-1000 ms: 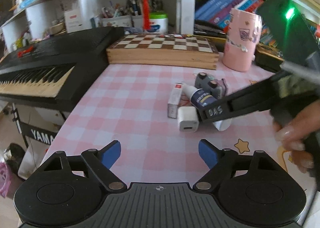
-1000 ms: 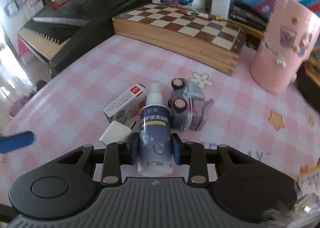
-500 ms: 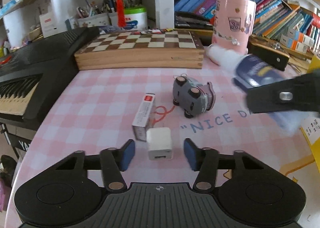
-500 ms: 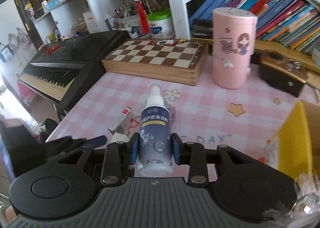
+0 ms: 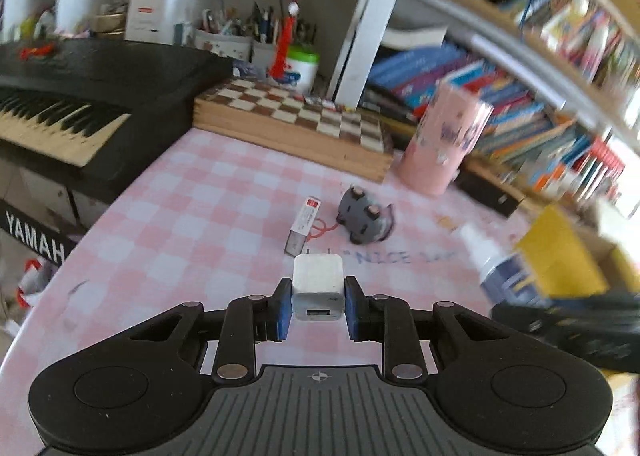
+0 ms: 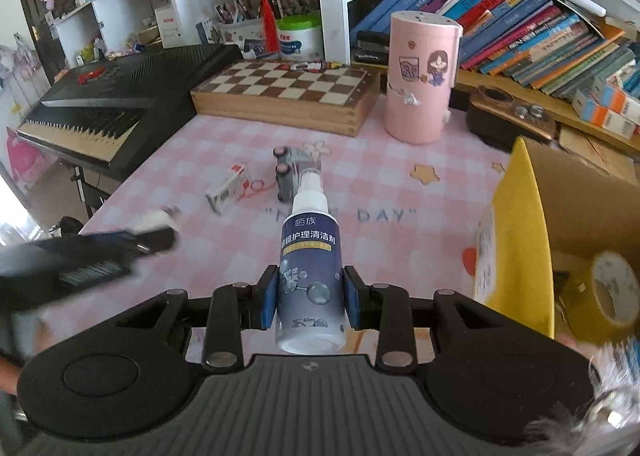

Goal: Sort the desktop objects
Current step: 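Carry the spray bottle and charger over the yellow box with both tools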

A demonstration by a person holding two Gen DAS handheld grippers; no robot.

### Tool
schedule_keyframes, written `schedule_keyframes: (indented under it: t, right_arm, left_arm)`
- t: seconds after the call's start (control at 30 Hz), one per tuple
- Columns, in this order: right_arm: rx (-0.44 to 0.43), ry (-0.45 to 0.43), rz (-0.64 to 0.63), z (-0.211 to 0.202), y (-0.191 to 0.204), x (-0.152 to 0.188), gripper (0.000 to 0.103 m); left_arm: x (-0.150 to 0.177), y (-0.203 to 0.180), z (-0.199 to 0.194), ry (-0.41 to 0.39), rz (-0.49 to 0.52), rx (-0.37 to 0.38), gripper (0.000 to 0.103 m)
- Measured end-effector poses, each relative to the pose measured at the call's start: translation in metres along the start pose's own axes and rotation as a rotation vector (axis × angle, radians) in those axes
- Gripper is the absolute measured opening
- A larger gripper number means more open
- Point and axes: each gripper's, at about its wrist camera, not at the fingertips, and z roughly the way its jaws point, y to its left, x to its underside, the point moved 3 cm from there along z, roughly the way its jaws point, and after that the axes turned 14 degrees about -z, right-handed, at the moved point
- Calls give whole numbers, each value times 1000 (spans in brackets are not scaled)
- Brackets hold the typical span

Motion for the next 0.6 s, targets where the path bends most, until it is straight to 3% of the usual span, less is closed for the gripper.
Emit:
schedule_keyframes:
  t: [0.23,0.43,0.6]
  right_arm:
    - [-7,-5,31,-40,22,14,31]
    - [-30,-23,73,-83,51,23,31]
    - [12,-58,55,-109,86,34,31]
  left_arm:
    - [-1,7,-69,-3,3,79,25]
    - [3,6,-116,-21,95,106,25]
    - [16,11,-149,-39,166,103,25]
